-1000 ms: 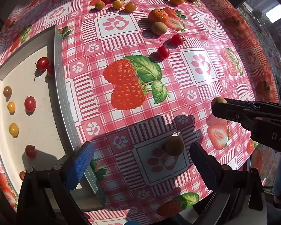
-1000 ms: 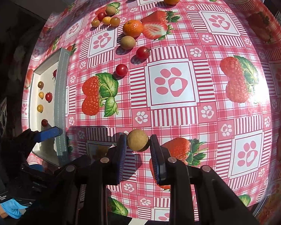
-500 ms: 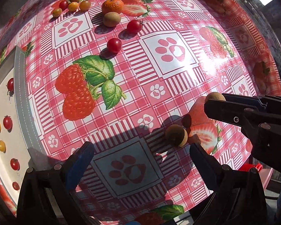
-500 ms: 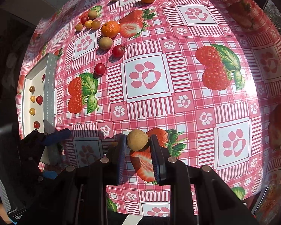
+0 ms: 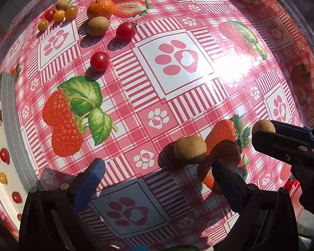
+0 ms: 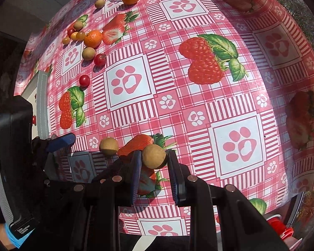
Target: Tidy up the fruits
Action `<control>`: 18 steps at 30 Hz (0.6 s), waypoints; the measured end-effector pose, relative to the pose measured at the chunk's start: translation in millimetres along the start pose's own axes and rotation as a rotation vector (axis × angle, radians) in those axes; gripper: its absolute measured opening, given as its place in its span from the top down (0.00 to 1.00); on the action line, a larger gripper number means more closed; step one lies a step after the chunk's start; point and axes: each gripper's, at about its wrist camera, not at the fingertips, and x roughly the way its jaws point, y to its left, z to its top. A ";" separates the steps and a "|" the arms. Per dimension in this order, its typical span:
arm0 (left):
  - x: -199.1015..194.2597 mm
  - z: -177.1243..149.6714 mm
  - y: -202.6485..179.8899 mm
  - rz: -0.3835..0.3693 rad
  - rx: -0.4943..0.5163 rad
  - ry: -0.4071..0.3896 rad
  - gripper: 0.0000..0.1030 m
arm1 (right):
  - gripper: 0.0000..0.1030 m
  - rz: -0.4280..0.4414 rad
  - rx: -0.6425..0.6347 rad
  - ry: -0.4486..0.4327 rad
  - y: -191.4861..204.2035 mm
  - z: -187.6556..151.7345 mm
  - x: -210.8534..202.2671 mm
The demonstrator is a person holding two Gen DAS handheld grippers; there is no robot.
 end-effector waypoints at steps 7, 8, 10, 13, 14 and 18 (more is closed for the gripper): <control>-2.8 11.9 -8.8 0.052 0.007 0.003 0.01 | 0.73 0.010 0.013 -0.010 -3.7 -2.6 -3.9; -7.3 12.7 -6.7 0.034 -0.004 -0.015 0.03 | 0.73 0.011 0.017 -0.012 -5.8 -2.8 -5.1; -11.8 16.2 -8.4 0.031 0.012 -0.020 0.20 | 0.73 0.014 0.030 -0.018 -11.6 -2.8 -8.2; -12.3 11.9 -15.5 0.058 0.037 -0.016 0.26 | 0.73 0.009 0.040 -0.020 -16.1 -2.0 -9.7; -12.0 8.7 -18.8 0.060 0.036 -0.022 0.30 | 0.73 0.009 0.042 -0.021 -17.3 -1.9 -10.3; -20.5 -0.1 -11.3 0.049 0.028 -0.055 0.82 | 0.73 0.010 0.045 -0.023 -18.8 -0.9 -11.6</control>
